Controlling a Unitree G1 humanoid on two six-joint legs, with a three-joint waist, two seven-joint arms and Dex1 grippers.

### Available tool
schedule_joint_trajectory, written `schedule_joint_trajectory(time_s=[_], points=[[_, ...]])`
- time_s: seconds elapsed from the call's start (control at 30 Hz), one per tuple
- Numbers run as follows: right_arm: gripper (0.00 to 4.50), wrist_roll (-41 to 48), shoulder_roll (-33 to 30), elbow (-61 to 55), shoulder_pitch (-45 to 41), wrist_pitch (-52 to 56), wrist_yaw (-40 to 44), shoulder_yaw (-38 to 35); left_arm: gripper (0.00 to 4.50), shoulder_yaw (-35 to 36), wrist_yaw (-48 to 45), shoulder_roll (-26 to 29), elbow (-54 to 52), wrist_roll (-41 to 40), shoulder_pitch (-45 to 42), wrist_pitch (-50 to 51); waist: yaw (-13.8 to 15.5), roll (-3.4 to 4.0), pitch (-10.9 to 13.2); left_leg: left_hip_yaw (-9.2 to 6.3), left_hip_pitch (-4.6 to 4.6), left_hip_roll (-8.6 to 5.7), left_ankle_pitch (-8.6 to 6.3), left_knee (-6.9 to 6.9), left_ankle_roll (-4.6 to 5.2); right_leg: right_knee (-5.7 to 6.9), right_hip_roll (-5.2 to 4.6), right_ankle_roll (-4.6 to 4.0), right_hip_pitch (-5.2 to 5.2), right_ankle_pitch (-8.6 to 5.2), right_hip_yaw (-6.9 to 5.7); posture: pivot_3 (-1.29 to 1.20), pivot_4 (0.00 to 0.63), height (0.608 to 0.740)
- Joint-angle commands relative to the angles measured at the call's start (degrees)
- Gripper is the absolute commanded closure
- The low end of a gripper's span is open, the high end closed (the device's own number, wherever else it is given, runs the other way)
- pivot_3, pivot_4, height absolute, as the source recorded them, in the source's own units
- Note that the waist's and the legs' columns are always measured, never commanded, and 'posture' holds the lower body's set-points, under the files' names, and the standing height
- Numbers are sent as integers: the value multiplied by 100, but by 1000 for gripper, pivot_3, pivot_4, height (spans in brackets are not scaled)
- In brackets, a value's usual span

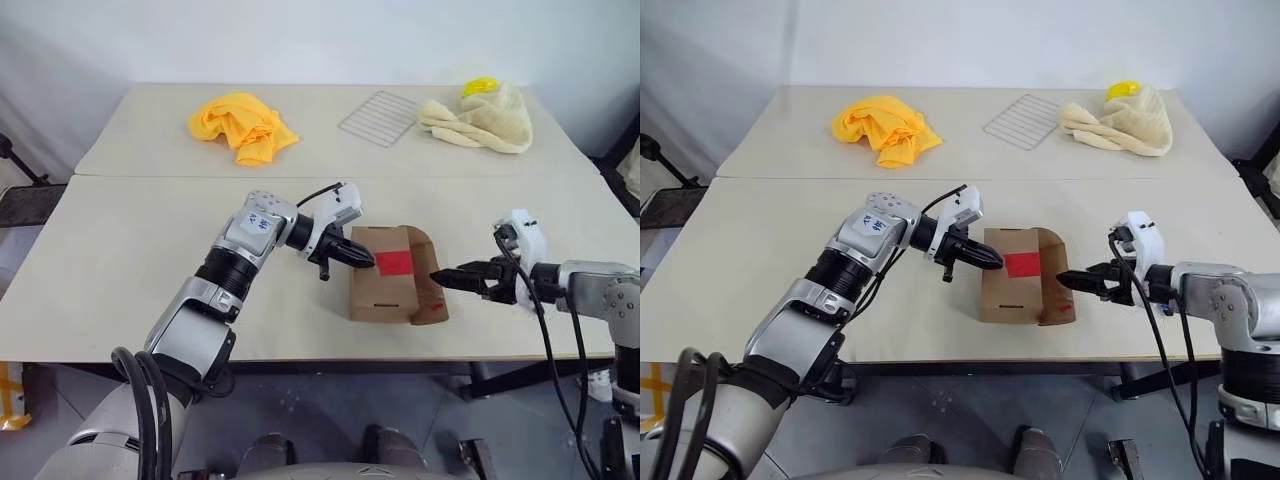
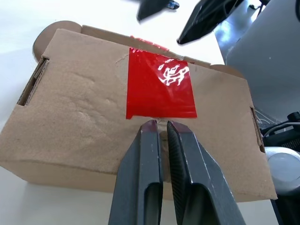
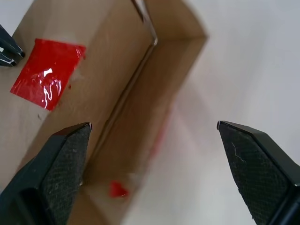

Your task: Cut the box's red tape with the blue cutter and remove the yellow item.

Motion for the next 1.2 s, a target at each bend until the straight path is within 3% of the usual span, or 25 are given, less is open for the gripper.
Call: schedule_joint_trajectory(time_s=[0.03,0.27,0.53,0.93,1.03,1.2], points=[[18,144,54,410,-272,165,40,-126,4115,-133,148,113,40,237,236,142,-6,0,0,0,1,0,0,0,0,1,0,0,0,0,0,0,150,740],[18,-61,126,1112,-602,-13,408,813,4115,-127,196,178,-202,219,364,270,-67,2,-2,0,4,0,0,0,0,3,1,0,1,0,0,0,150,740],[18,-160,559,2484,-1340,-325,824,929,4115,-160,207,206,-403,196,495,311,-157,0,-4,0,16,1,1,2,-2,11,0,0,9,0,3,0,150,740],[18,-296,765,2778,-1562,-302,1397,1370,4115,-159,272,167,-458,195,518,283,-202,1,-5,0,15,2,3,-1,-5,10,1,0,7,0,2,0,150,740],[599,-359,766,2726,-1550,-248,1436,1492,4115,-156,292,150,-443,200,519,258,-249,1,-5,-1,15,3,3,-3,-5,10,1,0,7,0,2,0,150,740],[2268,-425,712,2569,-1482,-223,1486,1627,4115,-158,328,118,-432,208,541,218,-266,1,-5,-1,14,2,3,-2,-6,10,1,0,7,0,2,0,150,740]])
